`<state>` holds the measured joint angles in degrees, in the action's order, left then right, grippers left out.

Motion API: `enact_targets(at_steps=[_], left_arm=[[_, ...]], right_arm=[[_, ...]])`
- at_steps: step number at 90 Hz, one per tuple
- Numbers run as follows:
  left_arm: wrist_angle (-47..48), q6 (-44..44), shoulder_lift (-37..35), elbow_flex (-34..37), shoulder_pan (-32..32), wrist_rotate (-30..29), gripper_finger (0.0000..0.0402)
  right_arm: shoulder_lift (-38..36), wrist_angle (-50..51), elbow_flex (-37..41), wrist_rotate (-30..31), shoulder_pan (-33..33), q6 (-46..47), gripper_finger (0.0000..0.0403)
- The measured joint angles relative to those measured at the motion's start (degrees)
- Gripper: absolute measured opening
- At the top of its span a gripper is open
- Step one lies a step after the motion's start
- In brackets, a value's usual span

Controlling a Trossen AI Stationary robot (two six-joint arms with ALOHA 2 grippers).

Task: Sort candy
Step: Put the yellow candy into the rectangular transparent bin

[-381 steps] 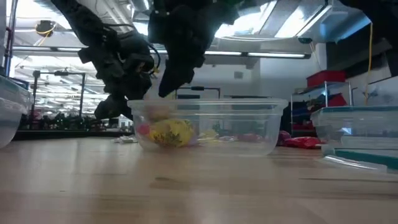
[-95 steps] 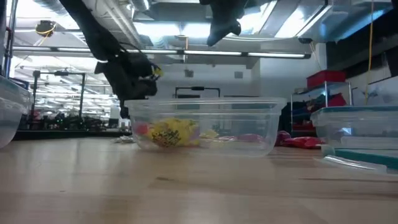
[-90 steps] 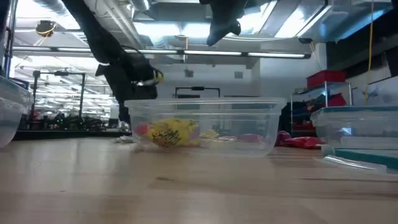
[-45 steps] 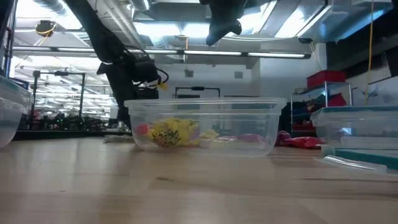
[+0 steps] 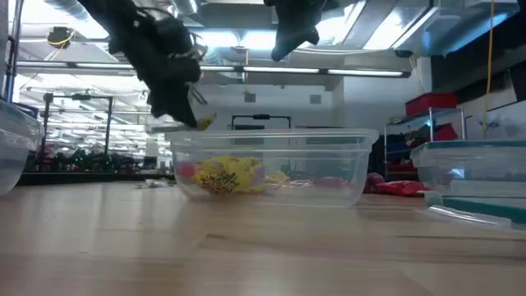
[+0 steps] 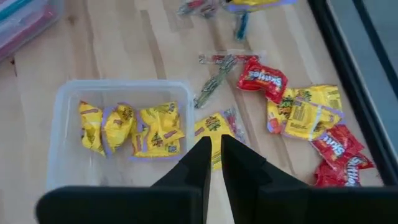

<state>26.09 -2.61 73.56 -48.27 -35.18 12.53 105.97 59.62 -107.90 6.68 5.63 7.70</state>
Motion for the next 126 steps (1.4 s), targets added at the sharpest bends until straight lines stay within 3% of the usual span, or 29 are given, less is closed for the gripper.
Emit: enact_targets(at_steps=[36,63,79,89,103,126], left_arm=[[-4.66,3.98,9.96,6.97,4.80,-1.52,0.0005],[-6.25,4.68,10.69,6.93,4.79,-1.78,0.0104],[-8.86,4.39,13.33,6.91,4.84,-6.22,0.0127],[-8.95,3.86,16.45,6.91,4.91,-6.43,0.0106],[-8.71,4.02,17.30,6.57,6.44,-6.75,0.0014],[-0.54,4.50,8.53,1.88,9.35,-9.88,0.0000]], right_arm=[[0.00,-0.61,-0.02,0.25,-0.04,2.67,0.0024],[0.00,-0.59,-0.02,0.24,-0.04,2.59,0.0024],[0.00,-0.58,-0.03,0.21,-0.04,2.37,0.0024],[0.00,-0.66,-0.04,0.21,-0.04,2.36,0.0024],[0.00,-0.39,-0.04,-0.28,-0.04,2.47,0.0024],[0.00,0.63,-0.07,-0.25,-0.04,2.36,0.0024]])
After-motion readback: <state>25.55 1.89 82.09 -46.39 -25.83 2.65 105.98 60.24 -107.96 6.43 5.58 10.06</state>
